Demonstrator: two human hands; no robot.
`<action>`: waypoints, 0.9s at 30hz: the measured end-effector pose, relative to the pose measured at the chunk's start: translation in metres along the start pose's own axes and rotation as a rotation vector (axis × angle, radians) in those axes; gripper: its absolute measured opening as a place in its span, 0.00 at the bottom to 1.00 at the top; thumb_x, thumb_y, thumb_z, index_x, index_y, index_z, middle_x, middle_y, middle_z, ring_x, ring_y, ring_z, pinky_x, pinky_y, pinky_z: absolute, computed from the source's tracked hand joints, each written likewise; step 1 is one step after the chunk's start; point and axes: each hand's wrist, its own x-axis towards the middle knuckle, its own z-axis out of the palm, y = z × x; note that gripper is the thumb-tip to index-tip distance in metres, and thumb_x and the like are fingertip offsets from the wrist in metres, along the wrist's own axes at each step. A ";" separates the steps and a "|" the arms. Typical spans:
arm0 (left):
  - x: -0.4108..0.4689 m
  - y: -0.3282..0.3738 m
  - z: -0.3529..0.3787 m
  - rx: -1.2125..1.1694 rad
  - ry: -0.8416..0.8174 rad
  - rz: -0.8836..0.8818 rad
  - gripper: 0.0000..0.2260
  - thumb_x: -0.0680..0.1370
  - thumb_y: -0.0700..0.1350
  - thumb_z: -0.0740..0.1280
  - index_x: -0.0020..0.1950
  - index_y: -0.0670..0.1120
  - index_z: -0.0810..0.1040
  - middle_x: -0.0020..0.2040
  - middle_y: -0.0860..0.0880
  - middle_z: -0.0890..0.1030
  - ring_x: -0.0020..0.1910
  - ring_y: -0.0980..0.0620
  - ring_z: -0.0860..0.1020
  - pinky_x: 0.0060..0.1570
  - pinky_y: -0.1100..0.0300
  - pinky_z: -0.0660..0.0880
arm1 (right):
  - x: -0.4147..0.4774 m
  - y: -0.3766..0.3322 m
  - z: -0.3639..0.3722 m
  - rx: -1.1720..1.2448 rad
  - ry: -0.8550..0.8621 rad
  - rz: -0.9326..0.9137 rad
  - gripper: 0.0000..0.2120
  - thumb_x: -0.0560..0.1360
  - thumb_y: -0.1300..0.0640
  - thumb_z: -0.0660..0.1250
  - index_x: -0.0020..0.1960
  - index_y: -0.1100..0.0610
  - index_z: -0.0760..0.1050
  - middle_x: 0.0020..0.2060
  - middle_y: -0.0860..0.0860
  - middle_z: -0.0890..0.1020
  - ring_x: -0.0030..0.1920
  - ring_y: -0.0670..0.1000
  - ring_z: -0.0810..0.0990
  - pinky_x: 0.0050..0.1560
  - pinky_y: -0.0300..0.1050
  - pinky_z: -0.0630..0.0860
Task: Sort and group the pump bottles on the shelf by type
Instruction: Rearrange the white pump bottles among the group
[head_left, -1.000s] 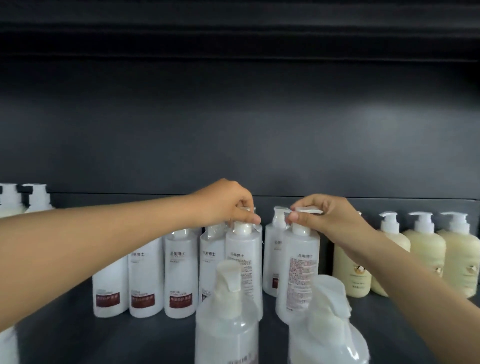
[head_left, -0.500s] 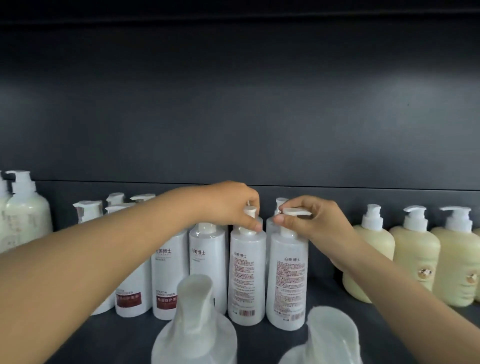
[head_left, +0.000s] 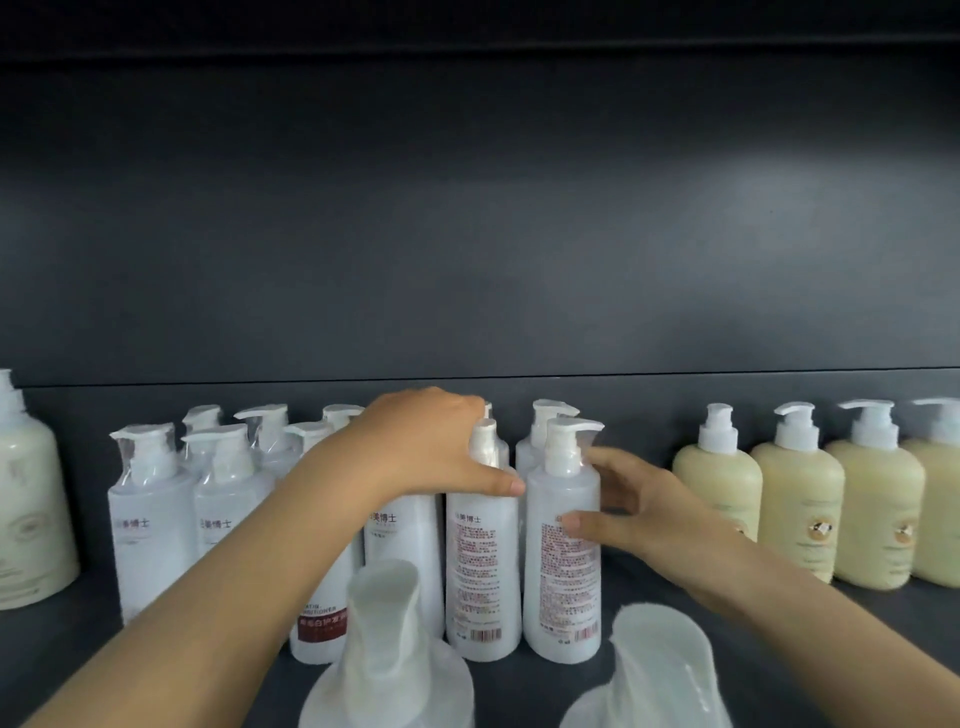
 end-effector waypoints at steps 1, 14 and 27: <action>-0.001 0.001 0.001 0.025 0.020 0.005 0.22 0.68 0.69 0.64 0.37 0.52 0.63 0.33 0.58 0.67 0.38 0.53 0.69 0.33 0.59 0.63 | -0.002 0.002 0.001 -0.012 -0.004 -0.012 0.23 0.69 0.63 0.73 0.58 0.44 0.73 0.51 0.45 0.84 0.53 0.42 0.82 0.58 0.46 0.77; 0.001 -0.015 0.005 -0.140 -0.035 0.115 0.21 0.69 0.62 0.68 0.58 0.55 0.71 0.53 0.58 0.74 0.51 0.56 0.72 0.50 0.58 0.71 | -0.003 0.003 0.001 -0.209 0.081 -0.031 0.21 0.68 0.58 0.74 0.54 0.42 0.70 0.50 0.43 0.83 0.51 0.39 0.81 0.56 0.42 0.77; 0.011 -0.019 0.009 -0.209 0.083 0.137 0.22 0.73 0.61 0.65 0.30 0.48 0.62 0.32 0.50 0.69 0.33 0.51 0.68 0.36 0.56 0.64 | -0.002 0.000 0.000 -0.214 0.099 -0.009 0.23 0.67 0.58 0.75 0.58 0.45 0.71 0.51 0.44 0.83 0.48 0.40 0.82 0.53 0.38 0.78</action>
